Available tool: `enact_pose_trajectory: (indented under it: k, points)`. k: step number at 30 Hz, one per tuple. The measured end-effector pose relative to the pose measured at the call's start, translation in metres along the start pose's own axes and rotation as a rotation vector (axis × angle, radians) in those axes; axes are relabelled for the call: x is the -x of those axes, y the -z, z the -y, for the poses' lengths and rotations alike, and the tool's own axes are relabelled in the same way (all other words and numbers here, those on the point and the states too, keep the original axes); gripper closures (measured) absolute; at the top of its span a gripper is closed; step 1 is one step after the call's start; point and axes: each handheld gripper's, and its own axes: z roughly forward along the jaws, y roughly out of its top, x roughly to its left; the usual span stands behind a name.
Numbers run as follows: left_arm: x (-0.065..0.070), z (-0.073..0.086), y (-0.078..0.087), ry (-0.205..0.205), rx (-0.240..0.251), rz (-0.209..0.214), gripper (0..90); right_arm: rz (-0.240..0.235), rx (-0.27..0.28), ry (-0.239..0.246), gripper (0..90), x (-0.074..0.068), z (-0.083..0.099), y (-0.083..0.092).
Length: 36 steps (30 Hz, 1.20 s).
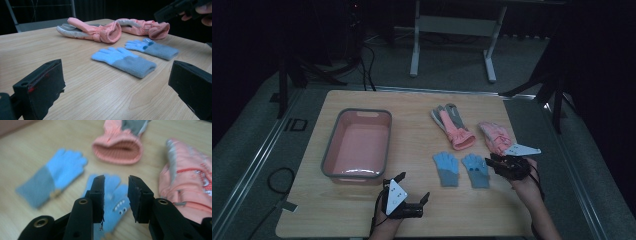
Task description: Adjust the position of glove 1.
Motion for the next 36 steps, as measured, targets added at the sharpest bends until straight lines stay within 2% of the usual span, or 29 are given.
enact_pose_trajectory:
  k: [2, 4, 6, 8, 9, 12, 14, 16, 17, 19, 20, 21, 22, 24, 30, 32, 35, 36]
  points:
    - [0.0, 0.0, 0.0, 0.0, 0.0, -0.001, 0.3, 0.003, -0.009, 0.018, 66.0, 0.002, 0.003, -0.002]
    - [0.0, 0.0, 0.0, -0.001, 0.0, -0.002, 0.3, -0.021, -0.042, 0.029, 65.0, 0.003, 0.013, -0.011]
    - [0.0, 0.0, 0.0, -0.001, 0.0, -0.002, 0.3, -0.048, -0.044, 0.009, 63.1, 0.001, 0.019, -0.018]
    - [0.001, 0.0, 0.0, -0.002, -0.001, -0.002, 0.3, -0.044, -0.047, -0.009, 63.1, -0.002, 0.024, -0.025]
    - [0.001, 0.0, 0.0, -0.002, 0.0, -0.002, 0.3, -0.06, -0.046, -0.012, 62.9, -0.004, 0.026, -0.028]
    - [0.001, 0.0, 0.0, -0.004, 0.0, -0.001, 0.3, -0.055, -0.068, 0.006, 62.4, -0.01, 0.029, -0.037]
    - [0.0, 0.0, 0.0, -0.002, 0.0, -0.002, 0.3, -0.066, -0.072, -0.007, 62.9, -0.011, 0.032, -0.042]
    - [0.0, 0.0, 0.0, 0.0, -0.001, -0.002, 0.2, -0.063, -0.079, 0.005, 64.0, -0.012, 0.034, -0.045]
    - [0.0, 0.0, 0.0, 0.0, -0.001, -0.002, 0.3, -0.064, -0.074, 0.002, 66.6, -0.011, 0.035, -0.045]
    - [0.0, 0.0, 0.0, -0.001, -0.001, -0.002, 0.3, -0.038, -0.072, 0.02, 78.9, -0.012, 0.037, -0.045]
    - [0.0, 0.0, 0.0, -0.001, -0.001, -0.002, 0.3, -0.038, -0.072, 0.02, 78.9, -0.012, 0.037, -0.045]
    - [0.0, 0.0, 0.0, -0.002, -0.002, -0.004, 0.3, -0.022, -0.073, 0.015, 82.7, -0.013, 0.037, -0.045]
    - [0.0, 0.0, 0.0, -0.001, -0.002, -0.004, 0.3, -0.001, -0.076, -0.032, 85.2, -0.015, 0.035, -0.045]
    - [0.0, 0.0, 0.0, 0.002, 0.0, -0.007, 0.3, 0.028, -0.087, -0.072, 86.1, -0.019, 0.031, -0.044]
    - [0.0, 0.0, 0.0, -0.001, 0.003, -0.006, 0.3, 0.109, -0.038, -0.084, 86.5, -0.036, 0.009, -0.027]
    - [0.0, 0.0, 0.0, -0.001, 0.003, -0.005, 0.3, 0.112, -0.012, -0.089, 86.5, -0.04, 0.0, -0.021]
    - [0.0, 0.0, 0.0, 0.001, 0.002, -0.004, 0.3, 0.087, 0.015, -0.094, 86.4, -0.044, -0.014, -0.014]
    - [0.0, 0.0, 0.0, 0.0, 0.001, -0.005, 0.3, 0.071, 0.02, -0.082, 86.4, -0.046, -0.018, -0.013]
